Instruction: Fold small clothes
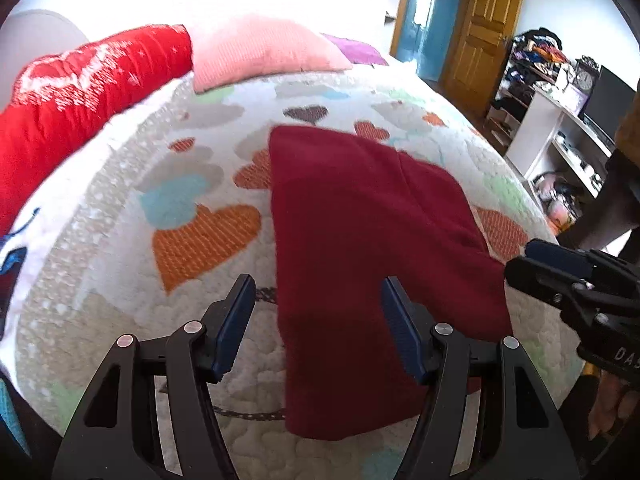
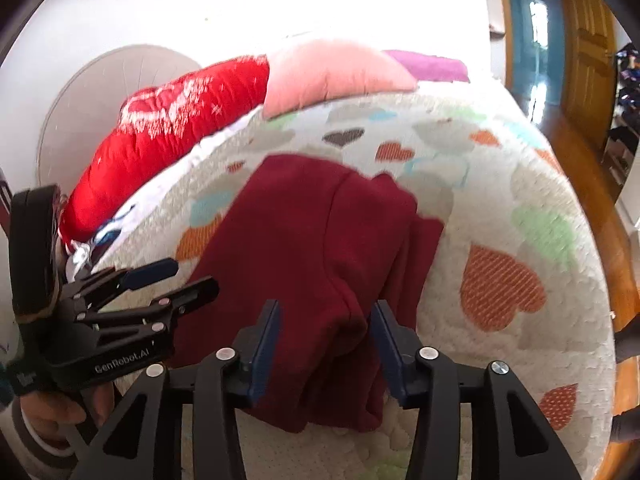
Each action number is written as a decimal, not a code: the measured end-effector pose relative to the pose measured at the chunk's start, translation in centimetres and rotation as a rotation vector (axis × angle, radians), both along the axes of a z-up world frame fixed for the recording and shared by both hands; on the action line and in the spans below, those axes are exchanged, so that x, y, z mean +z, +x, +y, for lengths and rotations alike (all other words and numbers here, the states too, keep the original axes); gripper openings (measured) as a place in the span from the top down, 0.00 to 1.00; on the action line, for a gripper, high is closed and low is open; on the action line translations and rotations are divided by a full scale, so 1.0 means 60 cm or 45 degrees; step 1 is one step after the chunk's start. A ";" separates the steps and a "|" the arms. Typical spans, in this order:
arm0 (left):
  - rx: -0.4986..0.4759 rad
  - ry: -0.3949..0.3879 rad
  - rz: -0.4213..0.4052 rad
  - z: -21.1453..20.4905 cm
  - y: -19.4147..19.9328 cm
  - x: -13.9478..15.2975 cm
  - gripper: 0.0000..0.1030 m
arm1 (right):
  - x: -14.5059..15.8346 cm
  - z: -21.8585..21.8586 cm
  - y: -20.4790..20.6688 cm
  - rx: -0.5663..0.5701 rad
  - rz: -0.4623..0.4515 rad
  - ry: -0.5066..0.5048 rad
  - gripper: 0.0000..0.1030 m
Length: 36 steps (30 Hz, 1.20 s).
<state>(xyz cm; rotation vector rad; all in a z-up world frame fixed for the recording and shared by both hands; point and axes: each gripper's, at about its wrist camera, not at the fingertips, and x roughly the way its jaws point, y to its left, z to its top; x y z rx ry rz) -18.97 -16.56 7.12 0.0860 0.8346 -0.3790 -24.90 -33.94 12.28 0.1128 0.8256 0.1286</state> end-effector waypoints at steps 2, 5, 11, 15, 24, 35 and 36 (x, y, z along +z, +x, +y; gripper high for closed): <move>0.016 -0.008 -0.020 0.006 -0.001 0.008 0.37 | 0.011 0.001 -0.003 -0.013 -0.032 -0.011 0.53; 0.038 -0.020 -0.027 0.014 0.000 0.016 0.37 | 0.025 0.006 -0.007 -0.025 -0.069 -0.032 0.53; 0.056 -0.021 -0.081 0.018 -0.007 0.029 0.37 | 0.030 0.012 -0.012 -0.039 -0.098 -0.047 0.53; 0.063 -0.017 -0.100 0.016 -0.009 0.037 0.37 | 0.032 0.011 -0.013 -0.044 -0.103 -0.035 0.52; 0.075 -0.020 -0.109 0.016 -0.011 0.040 0.37 | 0.034 0.010 -0.013 -0.033 -0.108 -0.048 0.52; 0.068 -0.002 -0.118 0.007 -0.013 0.039 0.37 | 0.023 0.015 -0.001 -0.034 -0.089 -0.061 0.52; 0.070 -0.002 -0.117 0.008 -0.013 0.038 0.37 | 0.021 0.017 0.001 -0.036 -0.082 -0.069 0.52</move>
